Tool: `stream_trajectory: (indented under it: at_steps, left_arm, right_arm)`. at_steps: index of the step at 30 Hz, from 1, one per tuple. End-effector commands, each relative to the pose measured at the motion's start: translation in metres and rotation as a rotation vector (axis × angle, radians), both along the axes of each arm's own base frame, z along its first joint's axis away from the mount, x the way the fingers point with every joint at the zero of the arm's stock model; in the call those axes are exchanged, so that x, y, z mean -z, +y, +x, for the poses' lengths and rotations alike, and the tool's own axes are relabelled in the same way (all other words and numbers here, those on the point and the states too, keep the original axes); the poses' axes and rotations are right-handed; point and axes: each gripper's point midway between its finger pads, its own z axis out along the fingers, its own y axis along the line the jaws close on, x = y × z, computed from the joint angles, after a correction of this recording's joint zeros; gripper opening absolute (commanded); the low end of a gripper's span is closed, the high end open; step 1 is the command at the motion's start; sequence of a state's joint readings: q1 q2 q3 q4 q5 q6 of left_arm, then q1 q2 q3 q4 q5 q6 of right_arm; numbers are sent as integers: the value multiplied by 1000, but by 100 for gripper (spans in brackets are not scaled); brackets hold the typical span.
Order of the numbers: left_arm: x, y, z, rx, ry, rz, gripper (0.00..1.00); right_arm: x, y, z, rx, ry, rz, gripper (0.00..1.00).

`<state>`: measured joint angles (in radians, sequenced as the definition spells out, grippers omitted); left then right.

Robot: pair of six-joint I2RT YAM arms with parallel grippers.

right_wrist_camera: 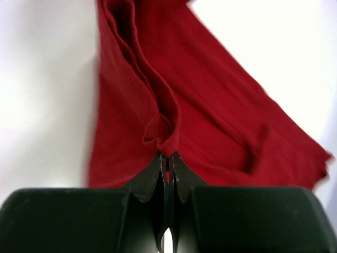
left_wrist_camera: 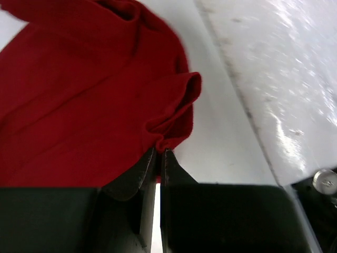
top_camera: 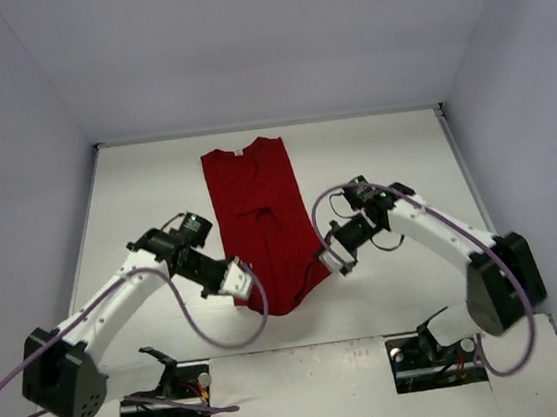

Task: Fold and stack the t-shirts
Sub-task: Grab the bottom of the folded rectangular tshirt with both arms, then fold the folded rectangular tshirt in 1/3 of the way

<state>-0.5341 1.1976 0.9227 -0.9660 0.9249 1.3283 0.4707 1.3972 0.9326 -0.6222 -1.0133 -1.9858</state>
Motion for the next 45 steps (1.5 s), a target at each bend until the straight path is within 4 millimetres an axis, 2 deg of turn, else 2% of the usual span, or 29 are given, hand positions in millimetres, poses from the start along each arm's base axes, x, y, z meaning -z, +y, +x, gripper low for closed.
stream_trajectory:
  at_steps: [1, 2, 3, 4, 5, 6, 8, 11, 12, 13, 16, 19, 22, 25, 28, 31, 37, 42, 45]
  left_arm:
    - [-45, -14, 63, -170, 124, -184, 0]
    - [-52, -12, 86, -224, 153, -212, 0]
    - [-56, -13, 103, -243, 167, -229, 0]
    - [-47, -9, 110, -266, 195, -219, 0]
    - [-49, -8, 123, -285, 198, -227, 0]
    - [-56, -8, 147, -313, 193, -237, 0]
    - [-59, -1, 182, -368, 205, -250, 0]
    - [-39, 8, 222, -437, 265, -232, 0]
    - [-40, 9, 232, -446, 254, -231, 0]
    - [-28, 13, 242, -468, 270, -207, 0]
    - [-8, 19, 269, -519, 323, -186, 0]
    - [5, 22, 284, -555, 360, -172, 0]
    - [18, 26, 296, -588, 386, -148, 0]
    - [34, 37, 306, -636, 427, -129, 0]
    - [40, 45, 311, -661, 428, -112, 0]
    - [40, 53, 311, -670, 425, -121, 0]
    - [22, 63, 305, -658, 367, -152, 0]
    - [25, 63, 316, -672, 372, -153, 0]
    - [24, 62, 325, -674, 366, -162, 0]
  right_arm:
    - [-23, 19, 64, 83, 82, 106, 0]
    - [-27, 23, 87, 116, 106, 120, 0]
    - [-28, 23, 98, 132, 115, 125, 0]
    - [-30, 27, 106, 136, 124, 134, 0]
    - [-30, 30, 117, 147, 133, 139, 0]
    - [-29, 34, 132, 159, 144, 143, 0]
    - [-11, 38, 156, 189, 200, 132, 0]
    - [-6, 44, 189, 227, 233, 141, 0]
    - [-1, 46, 201, 237, 239, 139, 0]
    - [-4, 48, 212, 247, 231, 144, 0]
    - [14, 51, 235, 282, 269, 132, 0]
    - [24, 54, 253, 311, 299, 130, 0]
    - [31, 51, 262, 338, 325, 124, 0]
    - [41, 42, 263, 364, 344, 108, 0]
    - [48, 30, 262, 385, 354, 93, 0]
    - [46, 20, 257, 396, 355, 91, 0]
    - [21, 7, 257, 419, 346, 127, 0]
    - [28, 7, 267, 442, 375, 125, 0]
    - [25, 12, 277, 454, 393, 138, 0]
